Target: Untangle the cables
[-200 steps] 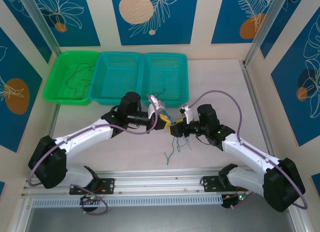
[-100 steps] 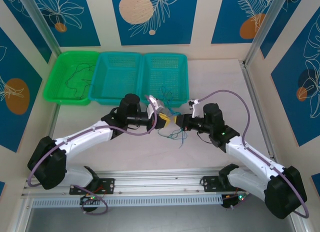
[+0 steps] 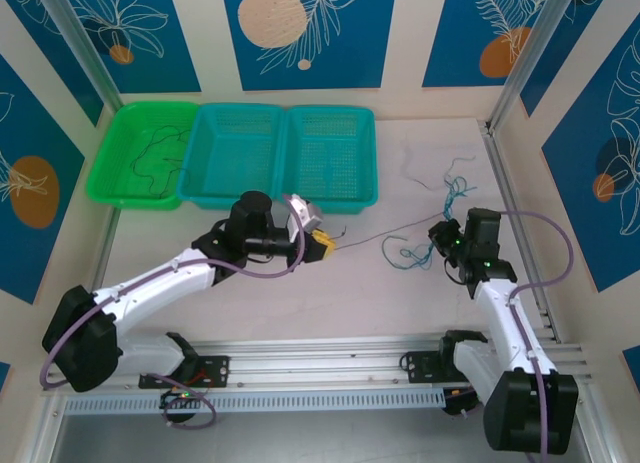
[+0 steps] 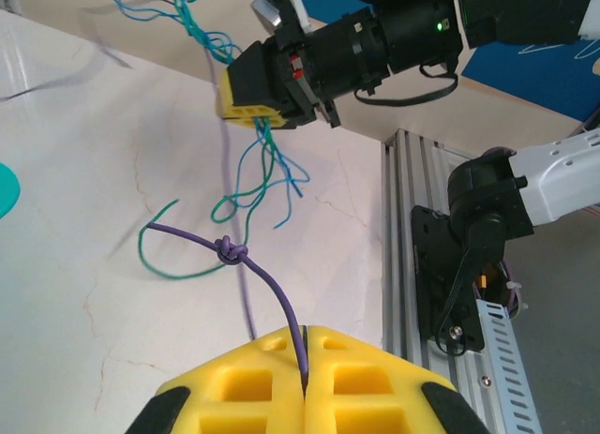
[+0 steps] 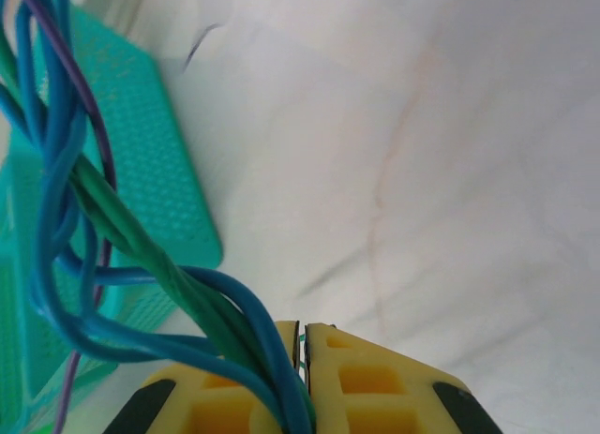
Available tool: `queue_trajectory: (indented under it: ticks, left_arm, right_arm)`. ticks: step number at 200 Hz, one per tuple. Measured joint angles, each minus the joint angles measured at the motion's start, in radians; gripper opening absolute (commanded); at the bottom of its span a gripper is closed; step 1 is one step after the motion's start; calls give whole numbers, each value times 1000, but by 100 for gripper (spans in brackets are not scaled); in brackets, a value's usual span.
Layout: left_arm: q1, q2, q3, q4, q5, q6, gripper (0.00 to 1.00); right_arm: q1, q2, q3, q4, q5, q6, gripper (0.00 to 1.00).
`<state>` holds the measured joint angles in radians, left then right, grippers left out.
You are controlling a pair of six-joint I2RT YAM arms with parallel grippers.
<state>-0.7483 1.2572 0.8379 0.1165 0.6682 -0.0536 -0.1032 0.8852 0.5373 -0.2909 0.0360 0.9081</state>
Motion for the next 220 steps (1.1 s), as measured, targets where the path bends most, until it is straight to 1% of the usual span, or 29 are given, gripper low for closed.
queue_trajectory:
  ticks: [15, 33, 53, 60, 72, 85, 98, 115, 129, 143, 158, 176, 185, 196, 211, 220]
  left_arm:
    - [6, -47, 1, -32, -24, 0, 0]
    - [29, -136, 19, -100, -58, 6, 0]
    - [93, -235, 98, -214, -154, 20, 0]
    - [130, -267, 128, -253, -202, 23, 0]
    - [219, -328, 175, -318, -302, 17, 0]
    - [335, -387, 225, -395, -429, 6, 0]
    - [428, -423, 270, -467, -537, 0, 0]
    - [524, -446, 311, -553, -646, -3, 0]
    - [616, -451, 330, -608, -762, 1, 0]
    - [697, -451, 335, -641, -875, 10, 0]
    - [779, -444, 334, -666, -958, 21, 0]
    - [884, -432, 320, -677, -959, 27, 0]
    - [909, -429, 303, -678, -932, 24, 0]
    - [917, -423, 278, -679, -889, 10, 0]
    - [919, -415, 230, -664, -768, -4, 0]
    - [920, -410, 185, -625, -640, -21, 0]
  right_arm:
    - [-64, 0, 36, -76, 14, 11, 0]
    - [-183, 1, 76, -132, 12, 32, 0]
    - [-301, 6, 101, -179, 1, 47, 0]
    - [-335, 11, 106, -189, -6, 51, 0]
    - [-380, 20, 110, -204, -17, 54, 0]
    - [-399, 24, 111, -214, -29, 53, 0]
    - [-404, 26, 111, -224, -47, 54, 0]
    - [-404, 31, 111, -227, -74, 53, 0]
    - [-411, 41, 112, -226, -68, 58, 0]
    - [-430, 57, 112, -228, -66, 61, 0]
    - [-448, 73, 112, -227, -67, 61, 0]
    - [-457, 84, 113, -226, -79, 59, 0]
    - [-455, 85, 116, -226, -85, 52, 0]
    - [-446, 85, 124, -227, -89, 40, 0]
    - [-433, 85, 140, -221, -127, 8, 0]
    - [-418, 85, 150, -209, -166, -12, 0]
